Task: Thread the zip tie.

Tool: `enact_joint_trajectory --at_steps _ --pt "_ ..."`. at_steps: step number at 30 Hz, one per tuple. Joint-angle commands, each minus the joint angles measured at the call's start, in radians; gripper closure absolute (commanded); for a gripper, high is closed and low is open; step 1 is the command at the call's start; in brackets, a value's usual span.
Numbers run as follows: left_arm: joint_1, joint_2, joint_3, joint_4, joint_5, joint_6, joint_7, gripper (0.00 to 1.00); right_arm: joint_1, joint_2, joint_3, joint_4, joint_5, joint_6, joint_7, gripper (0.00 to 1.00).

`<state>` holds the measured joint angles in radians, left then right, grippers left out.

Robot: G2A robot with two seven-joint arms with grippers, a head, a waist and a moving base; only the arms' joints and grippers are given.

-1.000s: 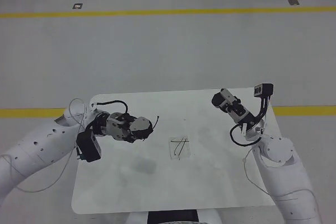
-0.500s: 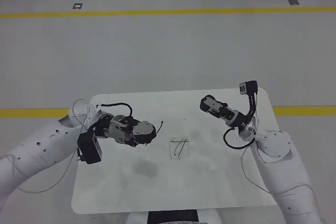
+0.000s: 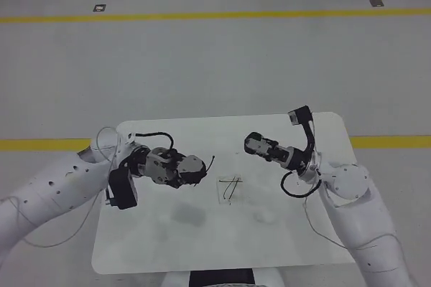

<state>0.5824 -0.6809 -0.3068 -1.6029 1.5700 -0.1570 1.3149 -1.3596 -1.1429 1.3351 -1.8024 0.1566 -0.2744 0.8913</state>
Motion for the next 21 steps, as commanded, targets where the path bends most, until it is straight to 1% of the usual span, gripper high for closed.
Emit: enact_joint_trajectory --at_steps 1,3,6,11,15,17,20,21 --pt "-0.008 0.004 0.019 0.005 0.000 0.006 -0.004 1.00 0.016 0.001 -0.015 -0.004 -0.005 0.014 0.035 0.00" --pt "-0.011 0.006 0.029 0.007 0.000 0.012 -0.003 1.00 0.021 0.002 -0.017 -0.001 -0.004 0.011 0.041 0.00" --pt "-0.015 0.009 0.046 0.006 0.000 0.009 0.000 1.00 0.021 0.002 -0.017 -0.001 -0.004 0.011 0.041 0.00" --pt "-0.015 0.009 0.046 0.006 0.000 0.009 0.000 1.00 0.020 0.002 -0.017 -0.004 -0.006 0.010 0.036 0.00" --pt "-0.015 0.009 0.046 0.006 0.000 0.009 0.000 1.00 0.021 0.003 -0.034 -0.036 -0.080 -0.008 -0.003 0.00" --pt "-0.015 0.009 0.046 0.006 0.000 0.009 0.000 1.00 0.023 0.003 -0.041 -0.044 -0.091 -0.012 -0.015 0.00" --pt "-0.015 0.009 0.046 0.006 0.000 0.009 0.000 1.00 0.031 0.005 -0.048 -0.055 -0.126 -0.005 -0.014 0.00" --pt "-0.015 0.009 0.046 0.006 0.000 0.009 0.000 1.00 0.034 0.007 -0.048 -0.058 -0.149 0.012 -0.007 0.24"
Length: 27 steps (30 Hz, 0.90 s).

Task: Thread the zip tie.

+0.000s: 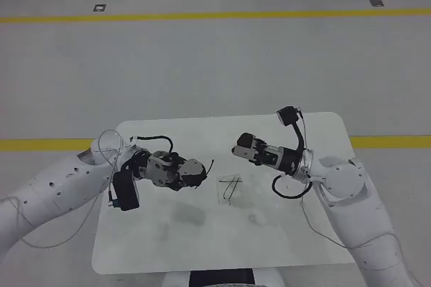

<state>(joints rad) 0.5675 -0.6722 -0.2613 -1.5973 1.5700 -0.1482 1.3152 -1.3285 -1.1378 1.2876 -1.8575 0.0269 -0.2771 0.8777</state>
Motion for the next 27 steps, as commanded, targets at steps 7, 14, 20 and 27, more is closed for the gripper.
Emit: enact_joint_trajectory --at_steps 7,14,20,27 --pt "0.000 0.000 0.000 0.000 0.000 0.000 0.000 1.00 0.022 0.009 -0.004 -0.046 -0.033 0.088 0.051 0.60" --pt "0.000 0.000 0.000 0.000 0.000 0.000 0.000 1.00 0.037 0.015 -0.005 -0.061 -0.017 0.112 0.092 0.58" --pt "0.009 -0.002 -0.003 -0.010 0.000 0.005 -0.051 1.00 0.042 0.018 -0.008 -0.060 0.003 0.117 0.089 0.55" --pt "-0.014 -0.002 0.052 0.022 0.000 0.043 -0.048 1.00 0.042 0.023 -0.005 -0.054 0.021 0.124 0.088 0.51"
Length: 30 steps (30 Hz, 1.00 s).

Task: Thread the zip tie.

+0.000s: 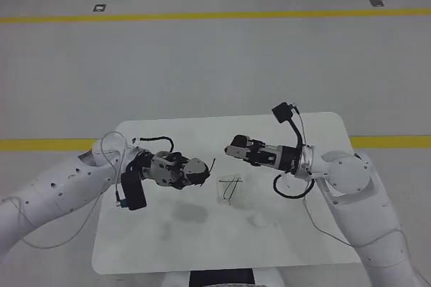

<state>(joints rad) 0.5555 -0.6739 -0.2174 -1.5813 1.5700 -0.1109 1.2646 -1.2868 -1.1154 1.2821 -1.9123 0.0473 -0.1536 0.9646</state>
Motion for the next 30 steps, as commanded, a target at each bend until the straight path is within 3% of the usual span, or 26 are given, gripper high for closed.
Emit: enact_joint_trajectory --at_steps 1,6,13,30 --pt "-0.006 -0.002 0.017 0.013 0.000 0.012 0.007 1.00 0.000 0.002 0.000 0.001 0.002 0.002 0.003 0.51" --pt "-0.022 -0.012 0.047 0.034 0.000 0.030 0.018 1.00 0.002 0.005 -0.007 0.003 -0.003 0.004 0.013 0.53" --pt "-0.031 -0.027 0.047 0.051 0.000 0.028 0.021 1.00 0.010 0.008 -0.033 0.009 -0.018 0.008 0.019 0.55" --pt "-0.032 -0.028 0.047 0.051 0.000 0.027 0.022 1.00 0.051 0.009 -0.096 0.006 0.012 0.001 0.029 0.62"
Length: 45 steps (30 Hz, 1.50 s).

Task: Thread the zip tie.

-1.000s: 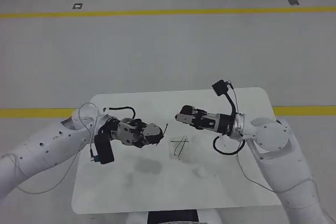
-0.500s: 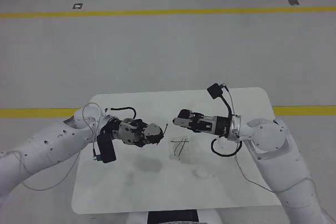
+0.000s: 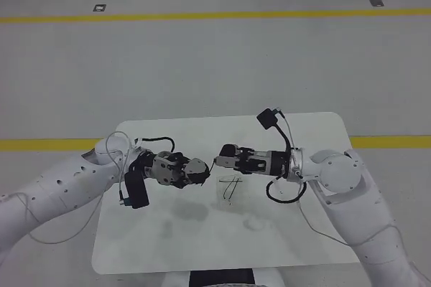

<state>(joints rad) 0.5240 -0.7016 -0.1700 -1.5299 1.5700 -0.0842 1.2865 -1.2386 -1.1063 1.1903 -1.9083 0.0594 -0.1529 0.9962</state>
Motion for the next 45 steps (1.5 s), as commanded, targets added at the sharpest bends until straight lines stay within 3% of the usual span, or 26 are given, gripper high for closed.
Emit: enact_joint_trajectory --at_steps 1,8,20,29,35,39,45 --pt "0.000 0.000 0.000 0.000 0.000 0.000 0.000 1.00 0.006 -0.001 -0.008 0.003 0.000 0.000 -0.004 0.63" --pt "0.000 0.000 0.000 0.000 0.000 0.000 0.000 1.00 0.021 0.000 -0.025 0.013 0.004 -0.001 -0.013 0.68" --pt "0.000 0.000 0.000 0.000 0.000 0.000 0.000 1.00 0.029 0.004 -0.028 0.017 0.005 0.007 -0.018 0.85" --pt "0.000 0.000 0.000 0.000 0.000 0.000 0.000 1.00 0.027 0.010 -0.020 0.019 0.016 0.006 -0.017 0.90" --pt "0.000 0.000 0.000 0.000 0.000 0.000 0.000 1.00 0.026 0.012 -0.015 0.022 0.038 -0.001 -0.018 0.88" --pt "0.000 0.000 0.000 0.000 0.000 0.000 0.000 1.00 0.027 0.013 -0.016 0.024 0.045 -0.002 -0.017 0.80" --pt "0.000 0.000 0.000 0.000 0.000 0.000 0.000 1.00 0.036 0.014 -0.019 0.029 0.064 -0.010 -0.015 0.81"
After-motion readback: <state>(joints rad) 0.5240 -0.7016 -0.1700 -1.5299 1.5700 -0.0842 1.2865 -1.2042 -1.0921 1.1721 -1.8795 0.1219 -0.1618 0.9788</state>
